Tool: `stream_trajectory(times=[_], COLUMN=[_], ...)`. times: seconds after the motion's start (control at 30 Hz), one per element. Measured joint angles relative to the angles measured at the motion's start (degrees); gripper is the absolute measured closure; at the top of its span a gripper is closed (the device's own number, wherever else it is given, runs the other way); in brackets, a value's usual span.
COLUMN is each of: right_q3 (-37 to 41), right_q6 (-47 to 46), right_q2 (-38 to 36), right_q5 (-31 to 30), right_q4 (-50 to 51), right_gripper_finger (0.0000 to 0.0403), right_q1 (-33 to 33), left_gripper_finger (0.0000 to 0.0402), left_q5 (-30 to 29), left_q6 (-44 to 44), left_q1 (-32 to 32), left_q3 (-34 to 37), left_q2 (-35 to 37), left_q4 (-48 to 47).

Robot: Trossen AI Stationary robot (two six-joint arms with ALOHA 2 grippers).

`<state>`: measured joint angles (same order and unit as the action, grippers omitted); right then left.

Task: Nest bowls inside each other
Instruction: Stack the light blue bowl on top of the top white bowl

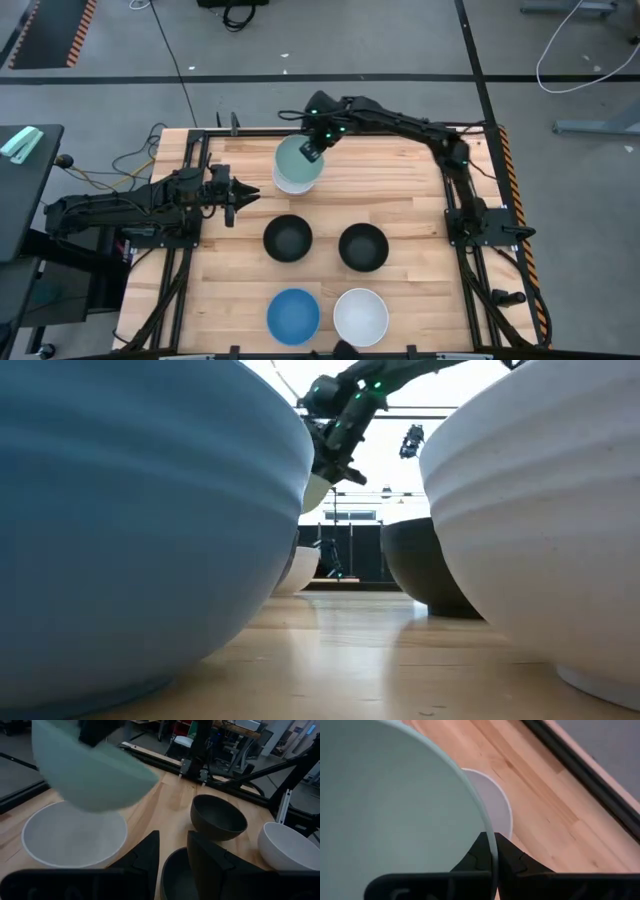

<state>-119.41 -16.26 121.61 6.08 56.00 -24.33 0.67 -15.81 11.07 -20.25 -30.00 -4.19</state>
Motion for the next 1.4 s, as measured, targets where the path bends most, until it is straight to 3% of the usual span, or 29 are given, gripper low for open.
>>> stream_trajectory(times=[0.2,0.4,0.77,1.4], right_q3=[-6.63,-7.46,-7.46,-7.46], right_q6=[1.03,1.66,2.39,1.24], right_q2=[7.48,10.84,10.6,10.72], right_q5=[1.06,0.82,-2.82,-2.55], right_q4=[3.13,7.17,21.16,21.91], right_gripper_finger=[0.0398,0.0398,0.0398,0.0382], right_q1=[-1.05,-2.52,-1.98,-0.52], left_gripper_finger=[0.0294,0.0294,0.0294,0.0294], left_q5=[0.0,0.02,0.0,0.02], left_q6=[0.13,0.13,0.11,-0.07], left_q1=[0.0,0.0,0.0,0.0], left_q3=[0.0,0.0,0.0,0.0], left_q2=[0.0,0.0,0.0,0.0], left_q4=[0.0,0.02,0.02,-0.06])
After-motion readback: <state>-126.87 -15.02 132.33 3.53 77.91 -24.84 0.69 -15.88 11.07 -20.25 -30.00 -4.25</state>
